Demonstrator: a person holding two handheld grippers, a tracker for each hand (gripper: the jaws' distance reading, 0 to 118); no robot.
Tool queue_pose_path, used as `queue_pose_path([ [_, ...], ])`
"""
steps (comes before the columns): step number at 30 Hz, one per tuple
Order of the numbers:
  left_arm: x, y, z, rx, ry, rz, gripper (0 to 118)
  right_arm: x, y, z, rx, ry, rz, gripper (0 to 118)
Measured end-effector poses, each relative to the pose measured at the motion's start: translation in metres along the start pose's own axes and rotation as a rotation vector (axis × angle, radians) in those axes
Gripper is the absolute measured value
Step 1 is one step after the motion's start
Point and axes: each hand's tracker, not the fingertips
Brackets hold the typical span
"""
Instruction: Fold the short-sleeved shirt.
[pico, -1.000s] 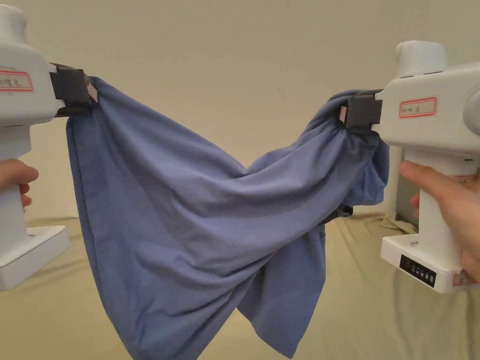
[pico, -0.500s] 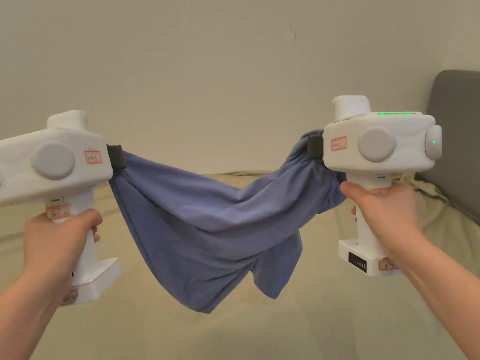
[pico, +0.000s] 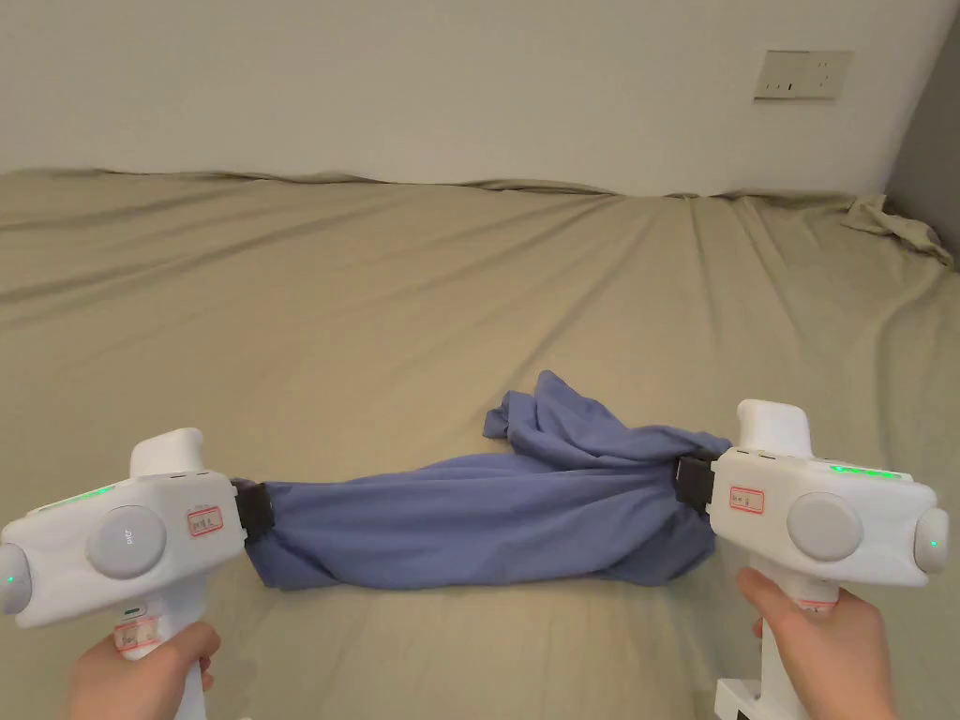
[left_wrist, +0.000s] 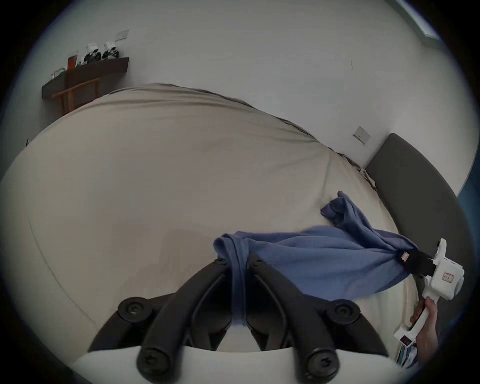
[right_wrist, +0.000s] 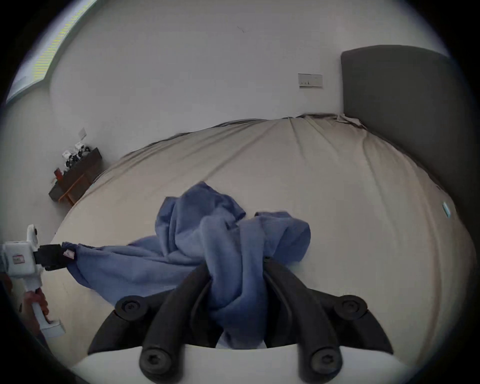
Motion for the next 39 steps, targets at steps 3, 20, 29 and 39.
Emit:
queue_pose_path([
  [3,-0.002,-0.013,0.024,0.014,-0.034,0.006,7,-0.001,-0.014,0.026,0.017,0.008,0.023,17],
  [20,-0.024,-0.179,0.213,-0.058,-0.114,0.026,7,0.027,-0.197,0.244,-0.093,-0.018,0.004,17],
  [29,-0.038,-0.202,0.227,-0.174,-0.101,0.096,90,0.018,-0.202,0.270,-0.195,-0.026,0.103,118],
  [39,0.003,-0.178,0.357,0.085,0.065,-0.223,0,0.003,-0.157,0.361,0.002,-0.067,0.134,3],
])
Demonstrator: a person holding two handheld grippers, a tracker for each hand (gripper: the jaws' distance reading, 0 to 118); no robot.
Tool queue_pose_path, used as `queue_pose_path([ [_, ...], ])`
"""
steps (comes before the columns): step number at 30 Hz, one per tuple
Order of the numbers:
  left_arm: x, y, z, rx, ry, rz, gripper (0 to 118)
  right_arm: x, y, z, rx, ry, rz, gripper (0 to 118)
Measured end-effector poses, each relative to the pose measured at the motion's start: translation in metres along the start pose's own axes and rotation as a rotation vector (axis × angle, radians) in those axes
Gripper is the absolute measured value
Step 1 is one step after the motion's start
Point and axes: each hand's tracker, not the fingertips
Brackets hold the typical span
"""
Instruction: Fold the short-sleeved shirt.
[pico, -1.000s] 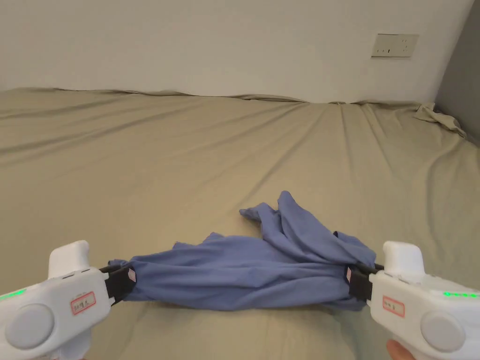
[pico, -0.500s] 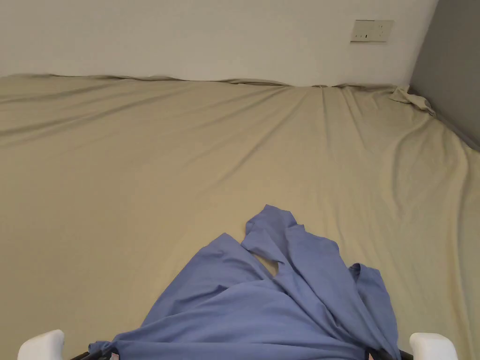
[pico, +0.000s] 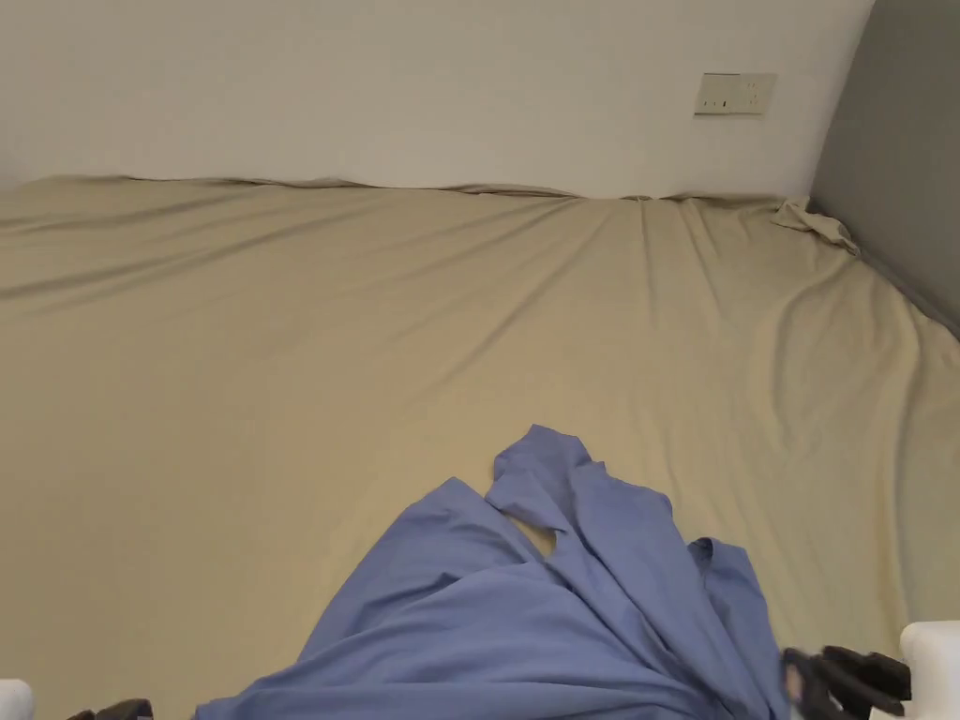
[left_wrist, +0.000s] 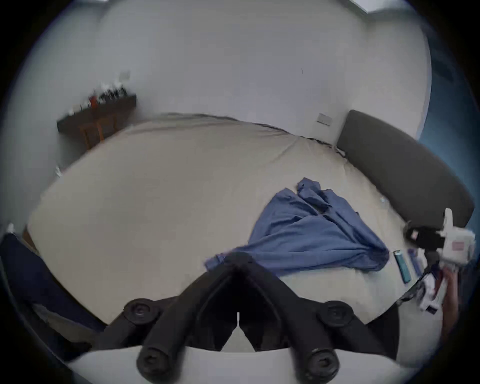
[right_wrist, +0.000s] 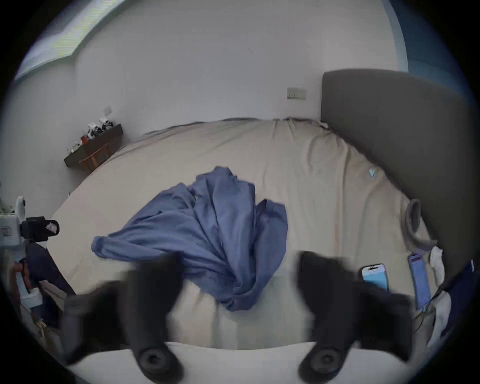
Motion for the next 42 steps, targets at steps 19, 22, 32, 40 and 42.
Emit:
queue_pose_path([
  [19,-0.019,-0.028,-0.131,-0.297,-0.090,0.214,92,0.001,0.001,-0.007,-0.009,0.013,-0.002,3],
  [22,-0.020,-0.038,-0.168,-0.335,-0.113,0.250,92,0.001,0.004,-0.014,-0.025,0.007,0.005,3],
  [32,-0.002,-0.043,-0.177,-0.287,-0.080,0.136,5,-0.003,0.006,-0.031,-0.068,-0.020,0.033,3],
  [40,-0.006,-0.038,-0.144,-0.233,-0.106,0.176,5,-0.012,0.035,-0.045,-0.039,0.055,0.054,4],
  [42,-0.006,-0.037,-0.138,-0.225,-0.120,0.201,5,-0.009,0.057,-0.062,-0.071,0.097,0.025,81],
])
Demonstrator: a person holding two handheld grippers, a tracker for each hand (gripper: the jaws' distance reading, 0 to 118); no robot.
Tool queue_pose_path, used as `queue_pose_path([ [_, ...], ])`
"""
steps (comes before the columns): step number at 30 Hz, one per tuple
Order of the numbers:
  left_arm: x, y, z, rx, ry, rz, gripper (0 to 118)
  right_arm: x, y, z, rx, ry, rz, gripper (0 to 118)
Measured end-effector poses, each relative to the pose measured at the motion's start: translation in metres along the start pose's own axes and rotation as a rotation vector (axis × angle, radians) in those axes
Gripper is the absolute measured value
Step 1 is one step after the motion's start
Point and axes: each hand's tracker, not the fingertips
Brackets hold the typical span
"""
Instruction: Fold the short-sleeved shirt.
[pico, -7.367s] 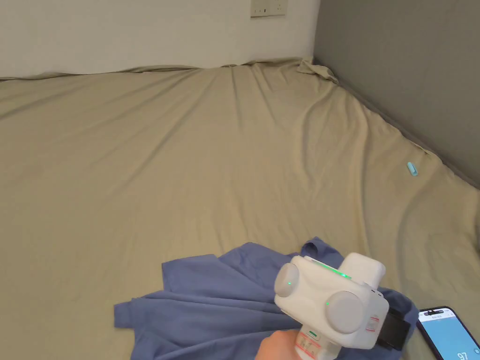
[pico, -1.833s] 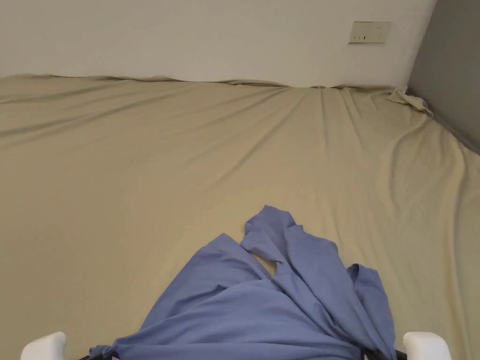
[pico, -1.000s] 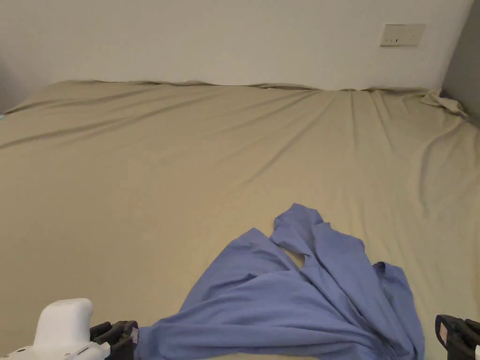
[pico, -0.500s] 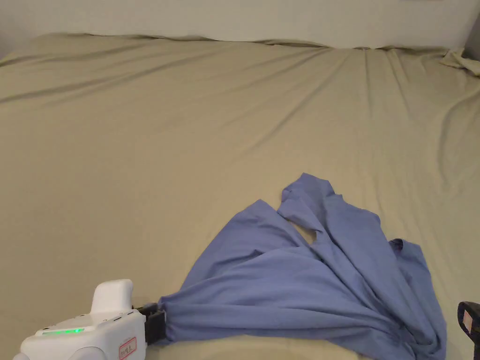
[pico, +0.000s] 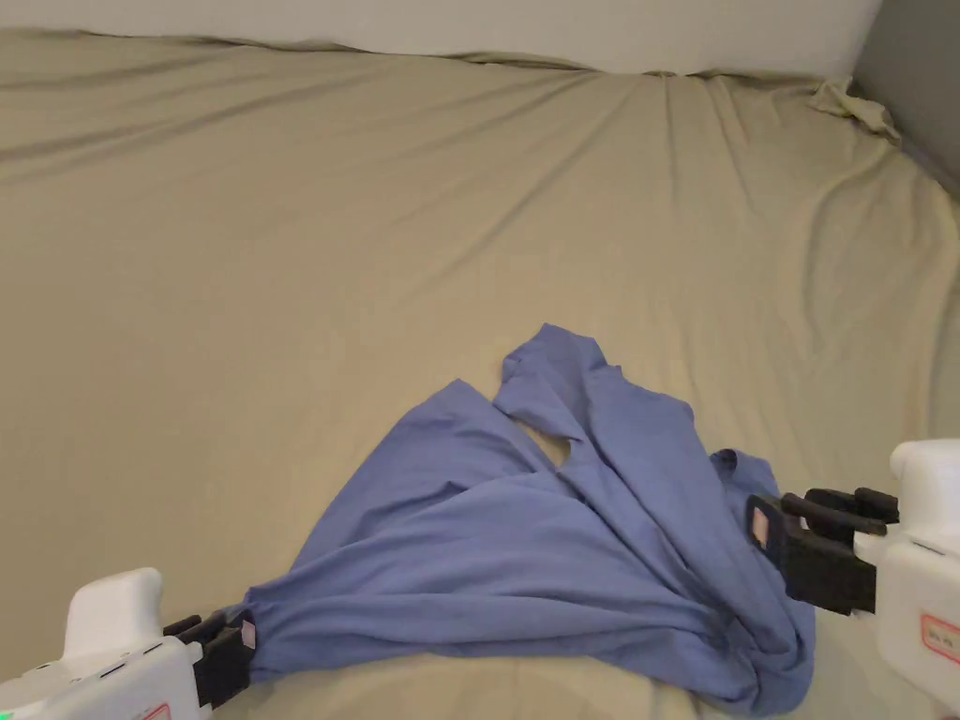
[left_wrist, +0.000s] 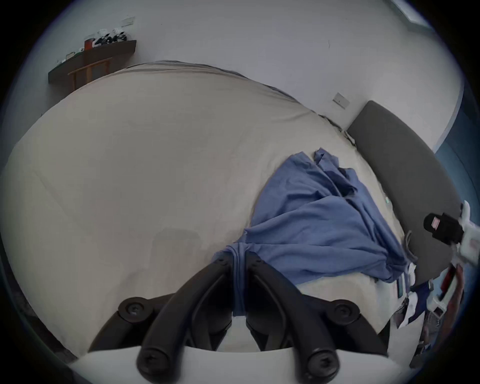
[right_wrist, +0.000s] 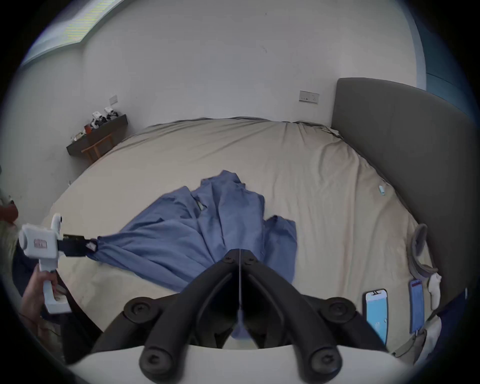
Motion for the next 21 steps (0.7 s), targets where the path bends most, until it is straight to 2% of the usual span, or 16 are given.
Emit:
queue_pose_path([
  [1,0.001,0.000,0.001,0.005,-0.005,0.004,5,0.003,0.012,-0.015,-0.027,0.028,-0.011,118],
  [2,0.002,0.000,0.002,0.007,-0.007,0.003,5,0.007,0.023,-0.028,-0.025,0.065,-0.005,118],
  [3,0.003,-0.001,0.004,0.006,-0.007,0.002,5,0.009,0.034,-0.038,0.015,0.051,-0.008,118],
  [6,0.003,0.001,0.002,0.002,-0.006,0.003,5,0.024,0.070,-0.098,-0.083,0.074,-0.039,118],
  [11,0.001,0.001,-0.002,-0.010,-0.002,0.021,5,0.041,0.088,-0.222,-0.310,-0.030,-0.019,118],
  [12,0.000,0.002,-0.003,-0.013,-0.002,0.026,5,0.043,0.086,-0.241,-0.349,-0.034,-0.022,115],
  [13,0.000,0.003,-0.006,-0.018,0.000,0.031,5,0.045,0.081,-0.260,-0.387,-0.029,-0.041,104],
  [15,-0.002,0.002,-0.009,-0.027,0.007,0.038,5,0.044,0.071,-0.286,-0.478,-0.024,-0.039,71],
  [16,-0.002,0.002,-0.011,-0.029,0.008,0.038,5,0.042,0.066,-0.292,-0.507,-0.022,-0.014,69],
  [17,-0.002,0.001,-0.013,-0.033,0.011,0.038,5,0.036,0.063,-0.290,-0.480,-0.101,0.044,51],
  [18,-0.001,0.001,-0.014,-0.038,0.014,0.036,5,0.032,0.067,-0.279,-0.422,-0.056,0.074,39],
  [19,-0.002,0.000,-0.016,-0.041,0.014,0.034,5,0.030,0.070,-0.276,-0.424,-0.060,0.095,28],
  [20,-0.001,0.000,-0.017,-0.043,0.013,0.029,5,0.028,0.071,-0.276,-0.415,-0.093,0.128,14],
  [21,0.000,0.000,-0.019,-0.047,0.013,0.025,5,0.030,0.069,-0.274,-0.394,-0.178,0.167,6],
])
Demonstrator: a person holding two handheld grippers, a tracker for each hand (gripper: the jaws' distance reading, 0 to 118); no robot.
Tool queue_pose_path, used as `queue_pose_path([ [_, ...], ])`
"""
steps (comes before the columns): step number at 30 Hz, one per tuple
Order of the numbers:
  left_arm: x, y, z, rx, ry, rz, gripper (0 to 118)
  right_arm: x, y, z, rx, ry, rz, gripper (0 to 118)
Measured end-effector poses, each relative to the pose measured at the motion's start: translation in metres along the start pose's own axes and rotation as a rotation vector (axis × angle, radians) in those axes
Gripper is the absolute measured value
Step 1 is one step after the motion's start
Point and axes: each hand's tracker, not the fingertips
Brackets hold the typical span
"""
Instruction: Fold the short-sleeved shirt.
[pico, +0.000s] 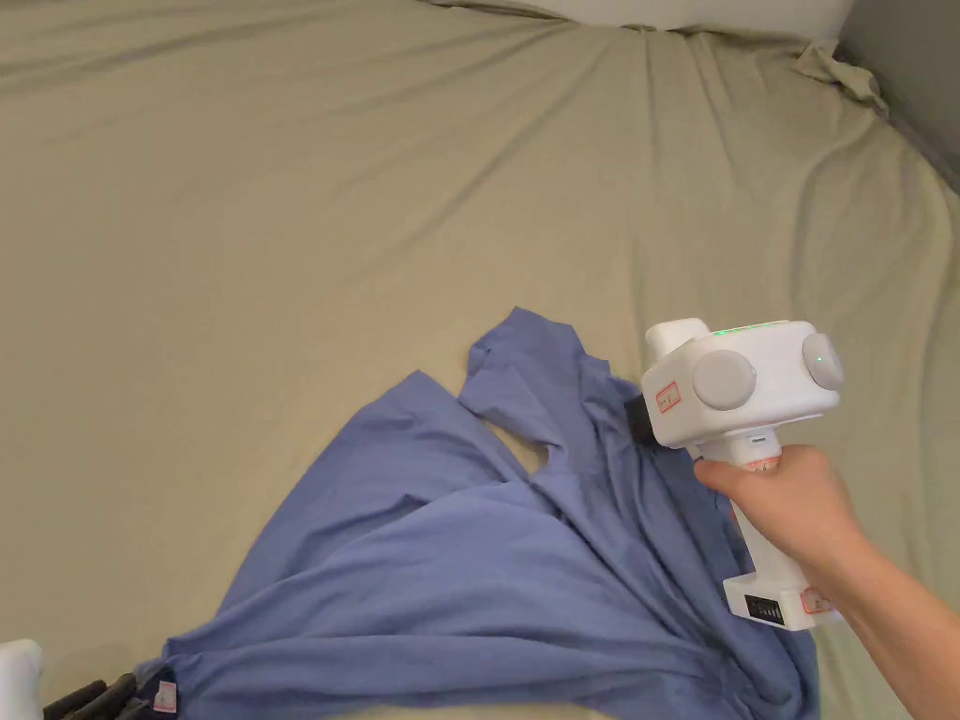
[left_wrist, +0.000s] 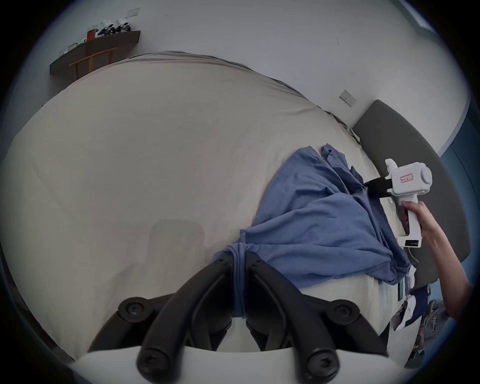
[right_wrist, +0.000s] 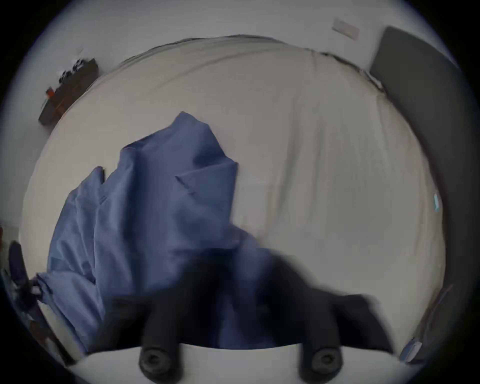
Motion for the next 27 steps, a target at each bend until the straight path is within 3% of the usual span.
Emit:
queue_pose_path([
  [2,0.001,0.000,0.000,-0.001,0.002,-0.009,5,0.000,-0.009,0.006,-0.010,0.082,-0.026,6],
  [7,0.006,0.010,0.012,0.032,-0.024,-0.001,5,0.012,-0.019,0.053,0.160,0.085,-0.098,6],
  [13,0.039,0.071,0.054,0.198,-0.148,-0.083,5,0.038,-0.034,0.174,0.440,0.115,-0.180,6],
  [20,0.116,0.189,0.162,0.497,-0.248,-0.296,5,0.094,-0.036,0.335,0.778,0.068,-0.267,6],
  [27,0.158,0.295,0.287,0.770,-0.180,-0.389,5,0.141,-0.016,0.470,1.033,-0.030,-0.287,6],
])
